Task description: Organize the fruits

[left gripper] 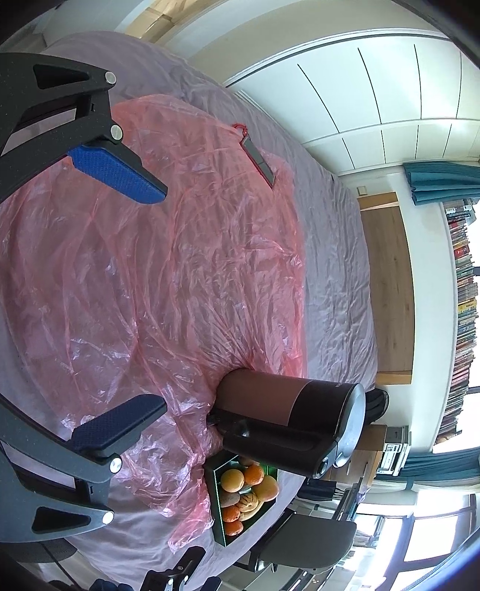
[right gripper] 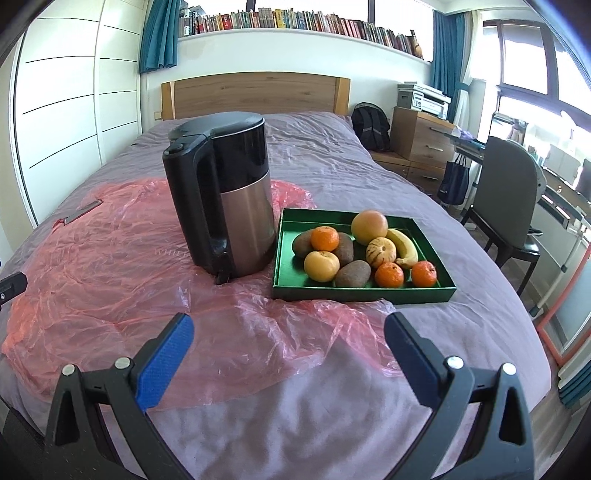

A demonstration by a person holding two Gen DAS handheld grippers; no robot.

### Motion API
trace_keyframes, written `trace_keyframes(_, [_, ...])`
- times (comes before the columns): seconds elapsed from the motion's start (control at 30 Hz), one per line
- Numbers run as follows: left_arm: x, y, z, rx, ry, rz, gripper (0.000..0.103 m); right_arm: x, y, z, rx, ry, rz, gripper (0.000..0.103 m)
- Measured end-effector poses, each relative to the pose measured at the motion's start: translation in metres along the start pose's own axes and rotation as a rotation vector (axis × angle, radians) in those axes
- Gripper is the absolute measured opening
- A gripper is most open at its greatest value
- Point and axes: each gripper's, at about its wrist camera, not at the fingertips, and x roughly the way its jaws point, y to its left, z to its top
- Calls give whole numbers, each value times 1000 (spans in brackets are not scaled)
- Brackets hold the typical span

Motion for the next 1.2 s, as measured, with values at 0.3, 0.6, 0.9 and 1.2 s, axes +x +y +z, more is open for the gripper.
trace_keyframes(0.3, [2, -9, 2, 19, 6, -8, 102, 0, -13, 0, 24, 0, -15, 103])
trace_keyframes(0.6, [5, -14, 3, 23, 15, -24, 102, 0, -21, -2, 40, -1, -20, 103])
trace_keyframes(0.9, [5, -22, 6, 24, 14, -44, 102, -1, -25, -3, 45, -4, -28, 103])
trace_keyframes(1.2, [4, -35, 8, 42, 13, -60, 102, -5, -37, -3, 56, -10, -48, 103])
